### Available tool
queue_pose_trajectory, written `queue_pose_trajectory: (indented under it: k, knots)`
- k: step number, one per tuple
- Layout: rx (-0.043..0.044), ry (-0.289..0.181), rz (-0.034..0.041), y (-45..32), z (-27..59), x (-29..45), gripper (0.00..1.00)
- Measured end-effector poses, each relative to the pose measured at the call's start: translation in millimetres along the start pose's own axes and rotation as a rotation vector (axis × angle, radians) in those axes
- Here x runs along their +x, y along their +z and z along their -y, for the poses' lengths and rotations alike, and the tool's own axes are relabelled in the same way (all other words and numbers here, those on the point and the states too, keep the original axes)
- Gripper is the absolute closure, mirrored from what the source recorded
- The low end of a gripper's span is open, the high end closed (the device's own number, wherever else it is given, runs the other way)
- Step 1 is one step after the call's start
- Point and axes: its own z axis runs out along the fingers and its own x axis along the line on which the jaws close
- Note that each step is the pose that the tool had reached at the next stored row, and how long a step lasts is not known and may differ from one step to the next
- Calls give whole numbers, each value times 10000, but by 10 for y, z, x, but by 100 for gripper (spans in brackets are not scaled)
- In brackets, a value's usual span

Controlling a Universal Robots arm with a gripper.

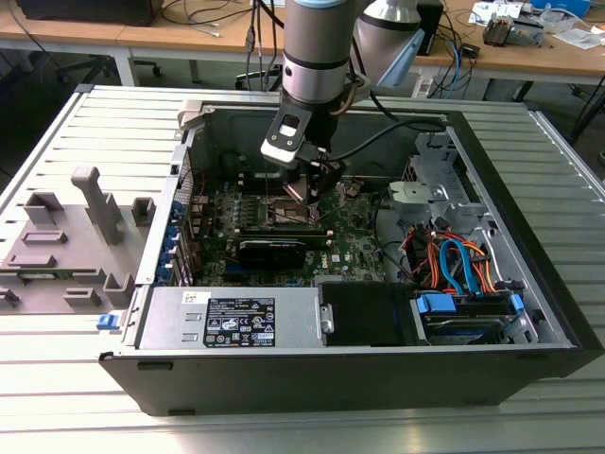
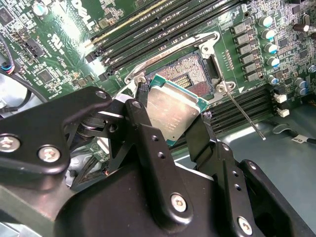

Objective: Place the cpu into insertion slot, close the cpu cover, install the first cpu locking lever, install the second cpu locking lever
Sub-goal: 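Place the cpu into insertion slot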

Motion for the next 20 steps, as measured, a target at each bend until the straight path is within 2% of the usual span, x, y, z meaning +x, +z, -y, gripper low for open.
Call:
queue_pose_trajectory:
  k: [20]
  knots:
    - [-4, 181, 1, 11, 0, 0, 45]
